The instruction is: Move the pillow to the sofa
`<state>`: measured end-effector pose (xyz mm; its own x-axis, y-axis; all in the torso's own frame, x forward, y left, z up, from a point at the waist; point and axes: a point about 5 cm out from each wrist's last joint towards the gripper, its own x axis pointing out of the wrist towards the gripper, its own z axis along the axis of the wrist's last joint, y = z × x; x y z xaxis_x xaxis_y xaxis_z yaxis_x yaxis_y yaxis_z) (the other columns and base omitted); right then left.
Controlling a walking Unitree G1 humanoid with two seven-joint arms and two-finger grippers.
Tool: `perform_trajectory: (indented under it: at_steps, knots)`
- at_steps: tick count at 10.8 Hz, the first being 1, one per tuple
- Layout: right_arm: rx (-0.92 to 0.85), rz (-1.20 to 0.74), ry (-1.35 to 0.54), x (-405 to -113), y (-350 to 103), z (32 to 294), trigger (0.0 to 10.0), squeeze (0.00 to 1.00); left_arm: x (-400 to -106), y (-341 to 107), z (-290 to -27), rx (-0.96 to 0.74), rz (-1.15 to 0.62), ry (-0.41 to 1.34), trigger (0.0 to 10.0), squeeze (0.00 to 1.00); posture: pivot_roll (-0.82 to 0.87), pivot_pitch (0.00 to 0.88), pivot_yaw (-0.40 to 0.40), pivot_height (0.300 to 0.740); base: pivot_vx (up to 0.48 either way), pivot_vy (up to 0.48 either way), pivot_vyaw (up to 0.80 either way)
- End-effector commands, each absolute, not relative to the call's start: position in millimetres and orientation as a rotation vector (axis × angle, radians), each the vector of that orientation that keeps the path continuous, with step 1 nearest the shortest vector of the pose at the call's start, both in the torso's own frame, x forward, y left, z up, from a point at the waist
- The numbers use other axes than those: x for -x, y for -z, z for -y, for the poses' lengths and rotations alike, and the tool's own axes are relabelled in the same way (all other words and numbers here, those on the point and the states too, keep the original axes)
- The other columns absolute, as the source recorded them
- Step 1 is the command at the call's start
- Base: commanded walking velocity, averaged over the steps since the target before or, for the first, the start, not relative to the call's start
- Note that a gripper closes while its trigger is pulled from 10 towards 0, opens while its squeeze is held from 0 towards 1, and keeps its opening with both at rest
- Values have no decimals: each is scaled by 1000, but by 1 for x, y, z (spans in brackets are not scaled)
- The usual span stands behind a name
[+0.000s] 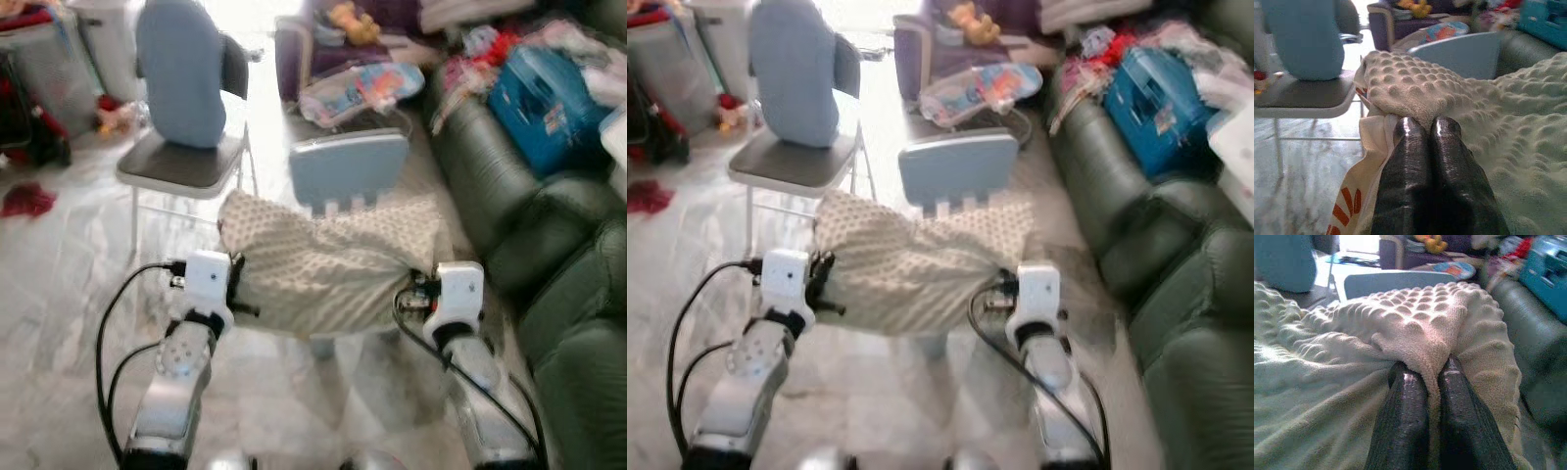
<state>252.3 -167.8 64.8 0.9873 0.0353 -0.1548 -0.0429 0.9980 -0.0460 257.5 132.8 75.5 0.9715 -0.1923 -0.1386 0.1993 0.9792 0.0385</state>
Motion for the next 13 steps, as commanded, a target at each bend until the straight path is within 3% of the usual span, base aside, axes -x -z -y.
perform_trajectory:
  at_steps: [1,5,13]
  knots:
    - [61,-153,-13,-252,-66,177,10000,0,-259,-80,-123,-28,-122,228,10000,0,-20,9,-51,740,0,0,-800]
    - [54,-152,-25,-253,-65,172,10000,0,-258,-80,-123,-32,-125,250,10000,0,-17,16,-43,740,0,0,-302]
    - [15,-180,2,-255,-62,174,10000,0,-257,-80,-120,-24,-136,272,10000,0,-23,25,-43,740,-277,0,0]
